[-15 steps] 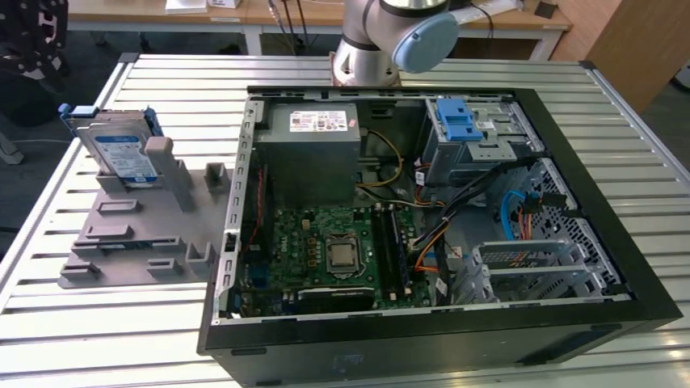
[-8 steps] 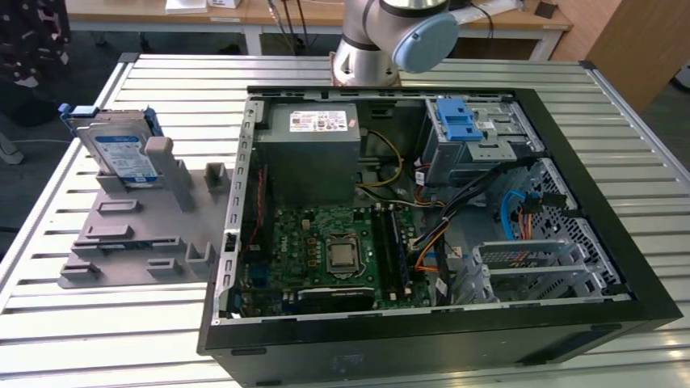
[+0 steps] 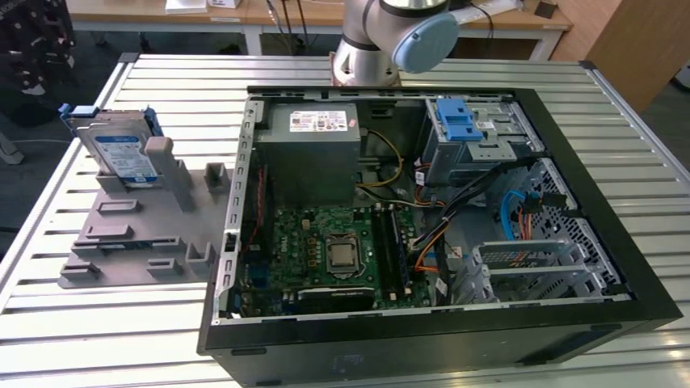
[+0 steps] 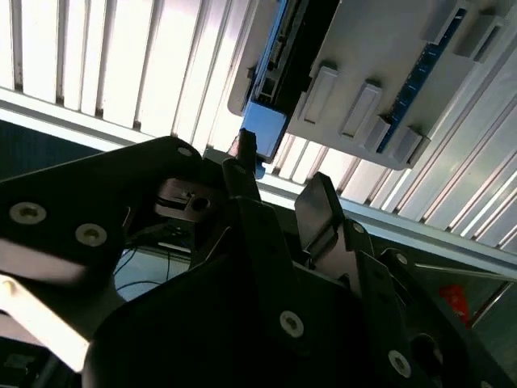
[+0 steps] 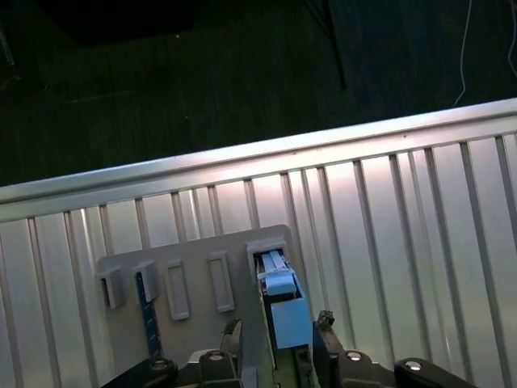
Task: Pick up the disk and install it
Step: 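Pick up the disk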
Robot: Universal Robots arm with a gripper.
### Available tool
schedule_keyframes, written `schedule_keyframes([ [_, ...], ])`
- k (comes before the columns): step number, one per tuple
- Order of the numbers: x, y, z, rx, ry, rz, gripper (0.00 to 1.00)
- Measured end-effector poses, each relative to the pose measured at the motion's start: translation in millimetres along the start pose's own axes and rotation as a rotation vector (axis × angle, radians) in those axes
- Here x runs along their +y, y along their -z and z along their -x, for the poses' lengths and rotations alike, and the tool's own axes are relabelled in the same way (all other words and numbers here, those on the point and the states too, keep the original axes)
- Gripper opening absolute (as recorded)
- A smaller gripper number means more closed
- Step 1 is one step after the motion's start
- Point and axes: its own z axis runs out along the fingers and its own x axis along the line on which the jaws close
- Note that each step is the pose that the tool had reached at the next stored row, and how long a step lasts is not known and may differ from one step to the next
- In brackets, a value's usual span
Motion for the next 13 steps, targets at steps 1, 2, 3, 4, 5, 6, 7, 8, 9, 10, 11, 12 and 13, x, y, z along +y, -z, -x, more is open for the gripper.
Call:
schedule_keyframes([
  [1,-1.7,-1.8,1.8,0.0004,0.000,0.0000,0.47],
  [2,-2.9,-3.5,3.6,0.0007,0.000,-0.0001,0.47],
  [3,-3.1,-5.2,4.3,0.0006,0.001,-0.0004,0.47],
  [4,-3.1,-6.6,4.4,0.0006,0.004,-0.0004,0.47],
  [5,-3.2,-7.6,4.4,0.0007,0.010,-0.0001,0.47],
  [6,-3.1,-8.7,4.4,0.0009,0.016,0.0000,0.47],
  [7,-3.1,-9.7,4.5,0.0010,0.023,0.0002,0.47],
  [8,-3.1,-10.8,4.5,0.0010,0.031,0.0001,0.47],
  [9,-3.2,-11.8,4.5,0.0011,0.037,0.0001,0.48],
  [10,-3.1,-12.8,4.4,0.0012,0.042,0.0002,0.48],
  [11,-3.2,-14.2,4.4,0.0012,0.044,0.0002,0.55],
  [12,-3.2,-16.1,4.4,0.0012,0.044,0.0002,0.55],
  [13,-3.2,-17.9,4.5,0.0013,0.044,0.0002,0.55],
])
